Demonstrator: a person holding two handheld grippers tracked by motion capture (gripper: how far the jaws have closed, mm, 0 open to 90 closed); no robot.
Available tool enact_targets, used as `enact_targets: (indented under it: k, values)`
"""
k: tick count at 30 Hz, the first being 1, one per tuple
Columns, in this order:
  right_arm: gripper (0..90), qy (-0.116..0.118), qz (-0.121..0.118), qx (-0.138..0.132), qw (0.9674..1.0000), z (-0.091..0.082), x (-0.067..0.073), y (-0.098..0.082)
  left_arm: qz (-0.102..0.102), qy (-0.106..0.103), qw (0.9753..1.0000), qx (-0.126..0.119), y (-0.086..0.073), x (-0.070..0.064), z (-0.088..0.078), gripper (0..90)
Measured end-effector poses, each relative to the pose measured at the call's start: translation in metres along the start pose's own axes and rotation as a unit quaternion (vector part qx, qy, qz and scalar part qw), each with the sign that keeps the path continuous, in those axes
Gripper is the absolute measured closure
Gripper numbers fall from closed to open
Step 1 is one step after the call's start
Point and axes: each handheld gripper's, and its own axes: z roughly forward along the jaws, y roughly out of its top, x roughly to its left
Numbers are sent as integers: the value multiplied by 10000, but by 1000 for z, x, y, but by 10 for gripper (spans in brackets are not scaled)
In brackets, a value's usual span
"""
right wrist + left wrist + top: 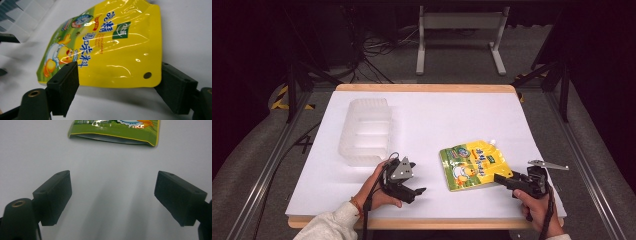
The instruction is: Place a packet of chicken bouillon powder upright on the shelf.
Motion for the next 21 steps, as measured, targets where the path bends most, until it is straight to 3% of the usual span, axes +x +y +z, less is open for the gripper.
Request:
enact_targets:
  k: [4, 7, 8, 9, 10, 13, 16, 20, 21]
  values:
    - [295, 153, 331, -115, 9993, 8, -2, 6, -27, -18, 10000, -10, 0, 0, 0, 150]
    - [356, 156, 377, -136, 9991, 13, -2, 9, -20, -17, 10000, -1, 0, 1, 0, 149]
    - [502, 37, 390, -214, 9990, 17, -1, 12, -23, -26, 10000, 13, 0, 1, 0, 149]
    - [502, 37, 390, -214, 9990, 17, -1, 12, -23, -26, 10000, 13, 0, 1, 0, 149]
    - [651, -105, 395, -333, 9986, 20, -2, 15, -20, -32, 10000, 7, 0, 1, 0, 150]
    - [789, -148, 330, -458, 9983, 21, -1, 19, -37, -33, 10000, -7, 0, 1, -1, 149]
    - [889, -95, 50, -571, 9983, 20, 5, 21, -85, -21, 9999, -54, 0, 2, -4, 149]
    - [900, 140, -524, -874, 9947, 6, 23, 29, -212, -83, 9995, -203, 2, 4, -9, 149]
    - [900, 140, -524, -874, 9947, 6, 23, 29, -212, -83, 9995, -203, 2, 4, -9, 149]
